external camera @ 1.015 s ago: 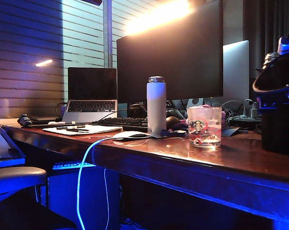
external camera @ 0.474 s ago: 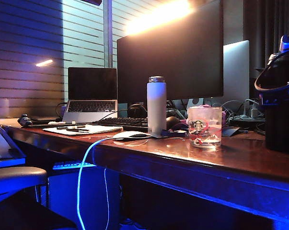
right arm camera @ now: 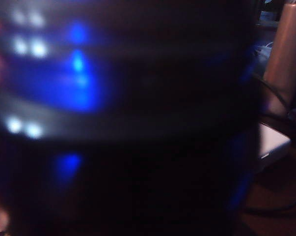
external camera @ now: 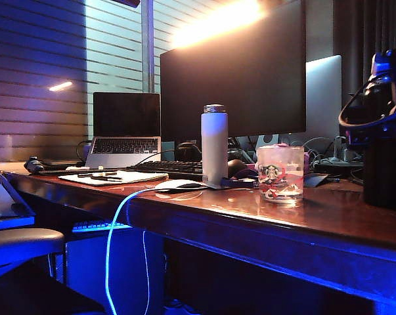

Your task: Pick up the black thermos, pour a little water from inside into the glass cup, then place the black thermos back on the table.

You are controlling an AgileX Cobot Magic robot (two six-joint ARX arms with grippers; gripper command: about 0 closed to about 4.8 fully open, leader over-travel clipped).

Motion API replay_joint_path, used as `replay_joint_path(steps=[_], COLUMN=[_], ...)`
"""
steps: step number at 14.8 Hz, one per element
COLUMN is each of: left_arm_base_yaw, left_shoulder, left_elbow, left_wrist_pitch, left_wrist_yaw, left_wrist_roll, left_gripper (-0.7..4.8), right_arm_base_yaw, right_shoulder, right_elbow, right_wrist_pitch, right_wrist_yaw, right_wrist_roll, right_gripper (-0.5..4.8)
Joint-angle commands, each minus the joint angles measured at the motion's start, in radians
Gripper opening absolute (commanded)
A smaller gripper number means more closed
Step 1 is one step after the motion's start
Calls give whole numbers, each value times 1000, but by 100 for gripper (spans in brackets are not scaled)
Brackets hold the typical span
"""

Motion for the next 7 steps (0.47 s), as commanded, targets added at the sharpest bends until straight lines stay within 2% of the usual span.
replay_joint_path(steps=[1,7], left_arm_base_yaw=[0,0], left_shoulder=[-3,-3], left_elbow=[5,5], left_wrist_pitch=[9,9], left_wrist_yaw=[4,4], left_wrist_roll=[-6,-6], left_gripper=[-4,-4], right_arm_base_yaw=[-11,-36], right_shoulder=[32,42], right_elbow=[24,58], right_wrist_pitch=[17,0], right_wrist_yaw=[0,-2], right_wrist_roll=[-3,-3], right_gripper=[479,479])
